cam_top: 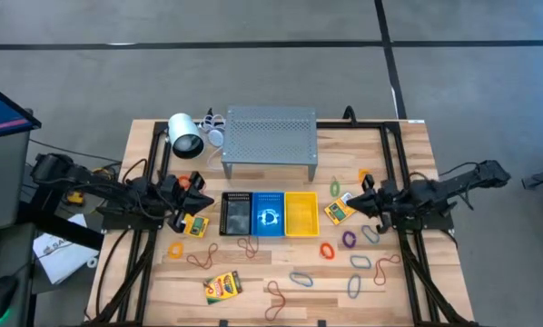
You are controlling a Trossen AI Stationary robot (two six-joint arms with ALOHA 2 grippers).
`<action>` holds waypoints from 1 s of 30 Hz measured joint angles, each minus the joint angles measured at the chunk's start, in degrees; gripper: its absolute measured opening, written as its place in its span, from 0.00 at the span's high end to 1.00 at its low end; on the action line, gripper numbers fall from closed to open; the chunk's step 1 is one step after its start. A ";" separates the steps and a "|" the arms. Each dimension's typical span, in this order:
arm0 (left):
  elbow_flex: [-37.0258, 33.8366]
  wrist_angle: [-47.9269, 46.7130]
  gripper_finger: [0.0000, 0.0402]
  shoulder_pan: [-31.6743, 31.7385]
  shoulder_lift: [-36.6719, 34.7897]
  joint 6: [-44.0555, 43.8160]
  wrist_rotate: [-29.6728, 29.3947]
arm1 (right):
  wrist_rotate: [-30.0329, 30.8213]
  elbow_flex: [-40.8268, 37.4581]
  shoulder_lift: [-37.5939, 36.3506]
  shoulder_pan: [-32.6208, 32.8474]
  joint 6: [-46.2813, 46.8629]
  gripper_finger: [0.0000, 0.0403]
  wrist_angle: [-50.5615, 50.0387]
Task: Pick & Place Office Desk Supplies
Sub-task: Put the green spring keychain into the black basket
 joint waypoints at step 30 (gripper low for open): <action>2.27 8.11 1.00 -0.02 13.10 1.75 1.69 | -1.44 39.47 59.39 -15.69 -1.49 0.39 -50.97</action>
